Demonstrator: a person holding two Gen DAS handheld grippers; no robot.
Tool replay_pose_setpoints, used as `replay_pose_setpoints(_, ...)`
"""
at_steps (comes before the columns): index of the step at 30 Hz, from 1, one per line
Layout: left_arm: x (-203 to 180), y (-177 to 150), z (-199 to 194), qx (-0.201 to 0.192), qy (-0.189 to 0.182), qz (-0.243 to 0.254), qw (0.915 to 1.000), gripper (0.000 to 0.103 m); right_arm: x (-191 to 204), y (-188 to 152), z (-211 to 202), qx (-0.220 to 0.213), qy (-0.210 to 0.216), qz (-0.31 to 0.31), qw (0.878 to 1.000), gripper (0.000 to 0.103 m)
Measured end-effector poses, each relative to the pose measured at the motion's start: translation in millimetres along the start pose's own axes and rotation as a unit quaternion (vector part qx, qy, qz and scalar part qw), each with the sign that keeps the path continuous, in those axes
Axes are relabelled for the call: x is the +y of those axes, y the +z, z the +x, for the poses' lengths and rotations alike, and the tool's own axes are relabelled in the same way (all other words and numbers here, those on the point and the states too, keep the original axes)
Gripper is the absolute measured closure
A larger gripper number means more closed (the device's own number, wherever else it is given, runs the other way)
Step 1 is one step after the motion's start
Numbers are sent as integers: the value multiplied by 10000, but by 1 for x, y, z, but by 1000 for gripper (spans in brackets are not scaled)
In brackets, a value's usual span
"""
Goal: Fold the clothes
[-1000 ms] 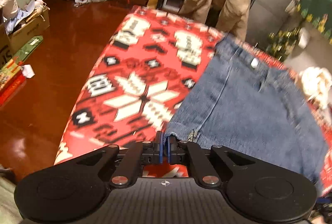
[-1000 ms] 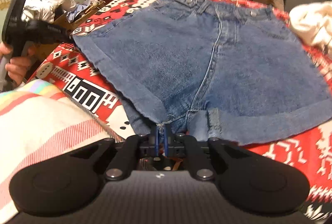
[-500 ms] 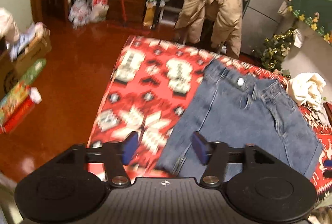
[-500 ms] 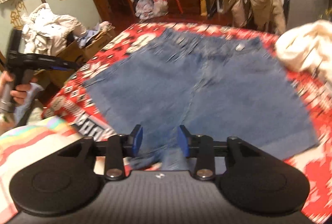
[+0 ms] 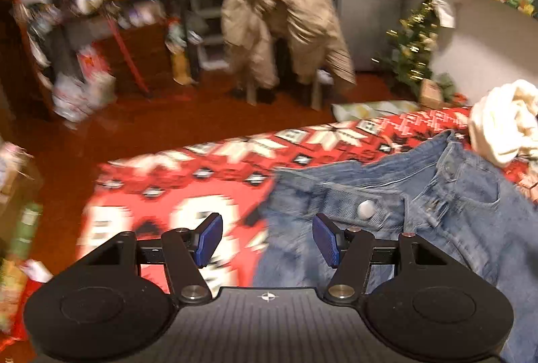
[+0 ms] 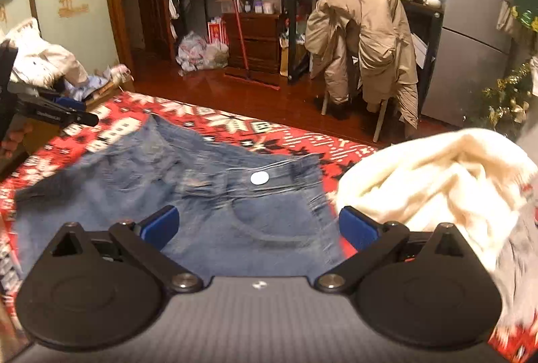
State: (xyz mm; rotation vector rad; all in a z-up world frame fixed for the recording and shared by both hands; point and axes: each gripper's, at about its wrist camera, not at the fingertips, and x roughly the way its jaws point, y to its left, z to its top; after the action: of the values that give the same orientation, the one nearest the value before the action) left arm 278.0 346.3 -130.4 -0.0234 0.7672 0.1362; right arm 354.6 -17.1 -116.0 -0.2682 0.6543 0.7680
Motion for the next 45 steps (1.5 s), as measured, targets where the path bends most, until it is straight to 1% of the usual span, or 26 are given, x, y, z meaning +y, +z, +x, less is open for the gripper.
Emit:
replay_pose_setpoints(2, -1, 8, 25, 129, -18, -75, 9999, 45, -12, 9, 26, 26, -133, -118, 9998, 3)
replay_pose_setpoints(3, -2, 11, 36, 182, -35, -96, 9998, 46, -18, 14, 40, 50, -144, -122, 9998, 13)
replay_pose_setpoints(4, -3, 13, 44, 204, -70, -74, 9997, 47, -24, 18, 55, 83, -152, -115, 9998, 31)
replay_pose_setpoints(5, -3, 14, 53, 240, -114, -70, 9996, 47, -30, 22, 71, 169, -140, -48, 9997, 41)
replay_pose_setpoints(6, -2, 14, 61, 301, -172, -108, 9993, 48, -36, 26, 86, 256, -129, 19, 9996, 57)
replay_pose_setpoints(7, -1, 14, 67, 341, -209, -138, 9991, 48, -41, 30, 102, 339, -123, 77, 9993, 60)
replay_pose_setpoints(10, -1, 15, 80, 406, -279, -100, 9987, 46, -55, 35, 141, 534, -196, 104, 9983, 60)
replay_pose_setpoints(14, -3, 16, 92, 447, -425, -63, 9981, 44, -61, 35, 174, 677, -98, 74, 9976, 59)
replay_pose_setpoints(15, -3, 16, 93, 419, -478, -98, 9979, 47, -62, 35, 181, 702, -75, 80, 9975, 59)
replay_pose_setpoints(16, -4, 16, 93, 378, -472, -117, 9981, 52, -61, 35, 183, 681, -61, 110, 9976, 63)
replay_pose_setpoints(17, -5, 16, 92, 337, -466, -136, 9983, 62, -60, 35, 186, 659, -46, 140, 9977, 75)
replay_pose_setpoints(18, -5, 17, 91, 296, -460, -156, 9984, 80, -58, 35, 188, 637, -48, 155, 9978, 95)
replay_pose_setpoints(20, -7, 17, 90, 214, -449, -194, 9986, 91, -49, 34, 188, 587, -230, 13, 9980, 96)
replay_pose_setpoints(21, -6, 18, 90, 181, -436, -228, 9986, 94, -42, 32, 184, 518, -350, -87, 9980, 96)
replay_pose_setpoints(25, 8, 29, 94, 131, -321, -516, 9981, 94, -44, 40, 178, 265, -678, 169, 9972, 97)
replay_pose_setpoints(27, 14, 33, 104, 226, -292, -655, 9972, 93, -51, 45, 183, 250, -757, 370, 9961, 97)
replay_pose_setpoints(28, 12, 33, 109, 260, -225, -618, 9975, 92, -51, 44, 190, 329, -782, 329, 9959, 96)
replay_pose_setpoints(29, 10, 32, 113, 263, -144, -564, 9980, 89, -51, 43, 196, 409, -809, 278, 9955, 96)
replay_pose_setpoints(30, 8, 32, 113, 205, -37, -495, 9986, 81, -49, 41, 202, 471, -848, 179, 9951, 94)
replay_pose_setpoints(31, 9, 32, 113, 192, 23, -513, 9985, 75, -48, 40, 203, 409, -898, 89, 9951, 92)
replay_pose_setpoints(32, 14, 32, 111, 192, 50, -586, 9981, 63, -48, 39, 204, 349, -938, 23, 9950, 89)
replay_pose_setpoints(33, 19, 32, 109, 182, 51, -658, 9977, 58, -50, 39, 202, 301, -920, 91, 9953, 82)
replay_pose_setpoints(36, 38, 32, 90, 61, -205, -860, 9961, 51, -56, 41, 184, 126, -877, 257, 9957, 73)
replay_pose_setpoints(38, 45, 31, 74, 0, -264, -917, 9954, 50, -58, 42, 166, 12, -873, 321, 9957, 72)
replay_pose_setpoints(42, 39, 17, 41, 75, -503, -642, 9966, 50, -48, 37, 123, -78, -649, 379, 9971, 71)
replay_pose_setpoints(45, 25, -5, 33, 259, -458, -278, 9982, 50, -29, 13, 98, 87, -358, 330, 9988, 72)
